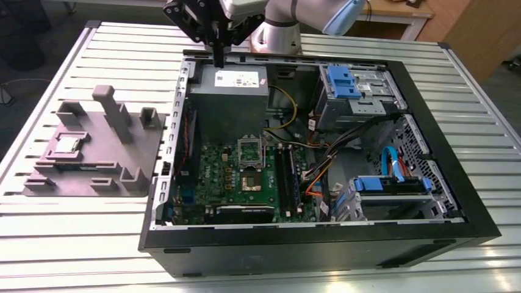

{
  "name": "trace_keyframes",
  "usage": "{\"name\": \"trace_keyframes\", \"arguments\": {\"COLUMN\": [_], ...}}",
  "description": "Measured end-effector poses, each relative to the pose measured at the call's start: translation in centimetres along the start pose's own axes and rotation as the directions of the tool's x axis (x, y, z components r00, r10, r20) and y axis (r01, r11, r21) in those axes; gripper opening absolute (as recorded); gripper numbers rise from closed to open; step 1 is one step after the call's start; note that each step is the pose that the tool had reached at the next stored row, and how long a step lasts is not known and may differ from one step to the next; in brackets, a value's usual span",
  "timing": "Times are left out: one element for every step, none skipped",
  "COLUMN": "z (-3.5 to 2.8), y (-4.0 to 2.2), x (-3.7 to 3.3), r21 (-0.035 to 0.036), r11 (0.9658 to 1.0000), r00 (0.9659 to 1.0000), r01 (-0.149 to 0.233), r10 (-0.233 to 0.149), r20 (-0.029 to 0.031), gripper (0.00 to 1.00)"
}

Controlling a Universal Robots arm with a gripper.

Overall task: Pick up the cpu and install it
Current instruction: 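Reach for the cpu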

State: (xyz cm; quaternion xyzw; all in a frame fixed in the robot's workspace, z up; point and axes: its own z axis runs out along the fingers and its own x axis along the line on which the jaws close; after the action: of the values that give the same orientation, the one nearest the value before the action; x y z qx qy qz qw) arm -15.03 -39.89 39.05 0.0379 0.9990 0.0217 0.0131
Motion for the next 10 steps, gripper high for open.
{"name": "trace_keyframes", "arguments": {"z": [0.00,0.01,0.02,0.02,0.03,0.04,0.05,0.05,0.19,0.31], "y": [0.00,0.00,-0.01,-0.01,-0.01,-0.01,-0.01,-0.01,-0.03,-0.05], "x": [0.01,0.03,0.05,0.06,0.09,0.11,0.11,0.11,0.30,0.44], "r21": [0.0001,0.0001,0.0001,0.0001,0.0000,0.0000,0.0000,0.0001,0.0001,0.0000], "r11": [1.0000,1.0000,1.0000,1.0000,1.0000,1.0000,1.0000,1.0000,1.0000,1.0000], "r00": [1.0000,1.0000,1.0000,1.0000,1.0000,1.0000,1.0000,1.0000,1.0000,1.0000], "r01": [0.000,0.000,0.000,0.000,0.000,0.000,0.000,0.000,0.000,0.000], "r10": [0.000,0.000,0.000,0.000,0.000,0.000,0.000,0.000,0.000,0.000], "r20": [0.0000,0.0000,0.0000,0.0000,0.0000,0.0000,0.0000,0.0000,-0.0001,0.0000], "gripper": [0.10,0.10,0.10,0.10,0.10,0.10,0.10,0.10,0.10,0.10]}}
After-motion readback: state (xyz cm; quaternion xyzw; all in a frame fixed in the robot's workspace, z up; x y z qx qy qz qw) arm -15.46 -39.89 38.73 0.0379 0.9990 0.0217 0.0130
